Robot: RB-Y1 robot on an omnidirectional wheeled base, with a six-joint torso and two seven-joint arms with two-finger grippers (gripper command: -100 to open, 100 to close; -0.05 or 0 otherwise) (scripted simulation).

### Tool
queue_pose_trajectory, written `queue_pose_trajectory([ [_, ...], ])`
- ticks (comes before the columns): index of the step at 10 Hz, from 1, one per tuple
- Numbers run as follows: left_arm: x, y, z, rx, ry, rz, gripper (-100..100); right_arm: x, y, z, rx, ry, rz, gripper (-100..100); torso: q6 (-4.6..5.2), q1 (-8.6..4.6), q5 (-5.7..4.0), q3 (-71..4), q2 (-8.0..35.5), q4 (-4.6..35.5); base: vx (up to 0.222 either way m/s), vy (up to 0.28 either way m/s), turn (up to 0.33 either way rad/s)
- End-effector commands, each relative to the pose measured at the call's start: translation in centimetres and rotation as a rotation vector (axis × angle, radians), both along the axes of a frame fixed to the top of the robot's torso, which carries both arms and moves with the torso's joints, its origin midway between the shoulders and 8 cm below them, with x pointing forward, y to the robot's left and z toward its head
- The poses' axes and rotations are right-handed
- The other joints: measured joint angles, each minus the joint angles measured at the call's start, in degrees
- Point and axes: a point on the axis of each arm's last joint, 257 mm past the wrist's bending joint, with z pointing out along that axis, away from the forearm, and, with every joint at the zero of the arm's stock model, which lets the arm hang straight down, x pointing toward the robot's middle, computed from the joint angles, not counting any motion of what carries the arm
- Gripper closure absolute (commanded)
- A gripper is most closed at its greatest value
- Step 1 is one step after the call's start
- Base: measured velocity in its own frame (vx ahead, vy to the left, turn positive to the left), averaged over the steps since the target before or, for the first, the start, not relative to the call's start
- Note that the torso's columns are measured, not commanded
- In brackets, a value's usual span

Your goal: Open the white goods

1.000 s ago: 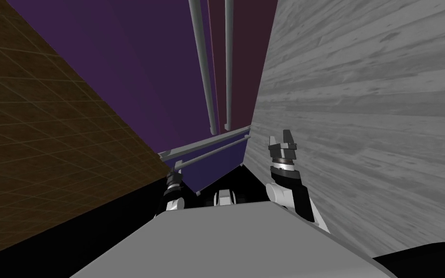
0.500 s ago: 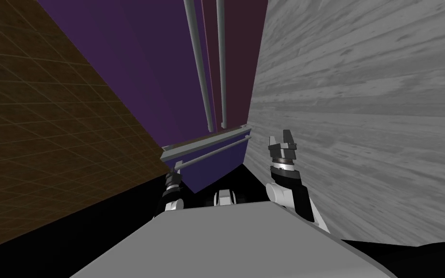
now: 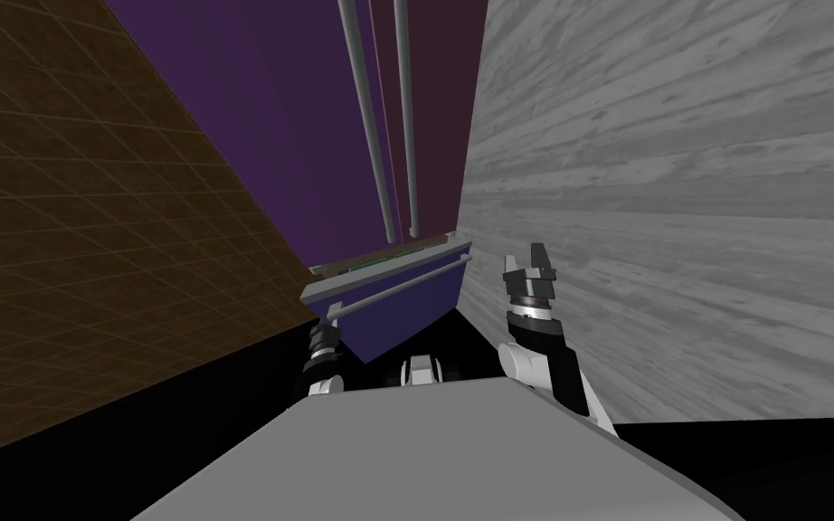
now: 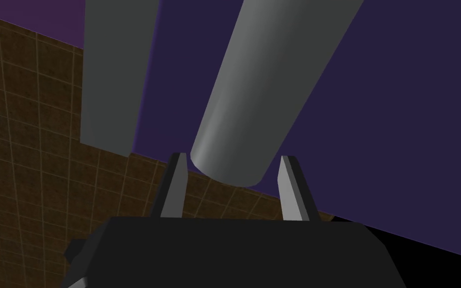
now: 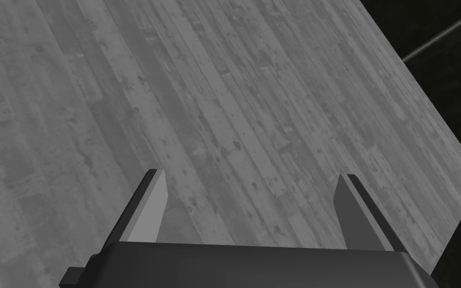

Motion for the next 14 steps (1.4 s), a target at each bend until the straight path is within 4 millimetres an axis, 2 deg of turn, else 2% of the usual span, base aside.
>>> queue_pose_trajectory([
  [1, -0.3, -0.2, -0.3, -0.003, 0.007, -0.002, 100, 0.0, 0.0, 0.0, 0.000, 0.000, 0.000, 0, -0.04, 0.18, -0.08, -0.2, -0.2, 0.1, -0.127, -0.058, 0.011],
  [9, -0.9, -0.9, -0.4, -0.005, 0.009, -0.012, 100, 0.0, 0.0, 0.0, 0.000, 0.000, 0.000, 0, -0.11, 0.09, 0.00, 0.0, 0.1, 0.0, -0.162, -0.076, 0.006],
  [10, -1.2, -0.5, 0.6, -0.001, -0.001, -0.007, -100, 0.0, 0.0, 0.0, 0.000, 0.000, 0.000, 0, -0.08, 0.05, 0.01, 0.1, 0.1, 0.0, -0.085, -0.050, -0.005],
  [14, -2.3, 0.2, 2.8, -0.001, -0.002, 0.000, -100, 0.0, 0.0, 0.0, 0.000, 0.000, 0.000, 0, -0.15, 0.20, -0.13, -0.1, -0.1, 0.1, 0.047, -0.001, -0.013],
])
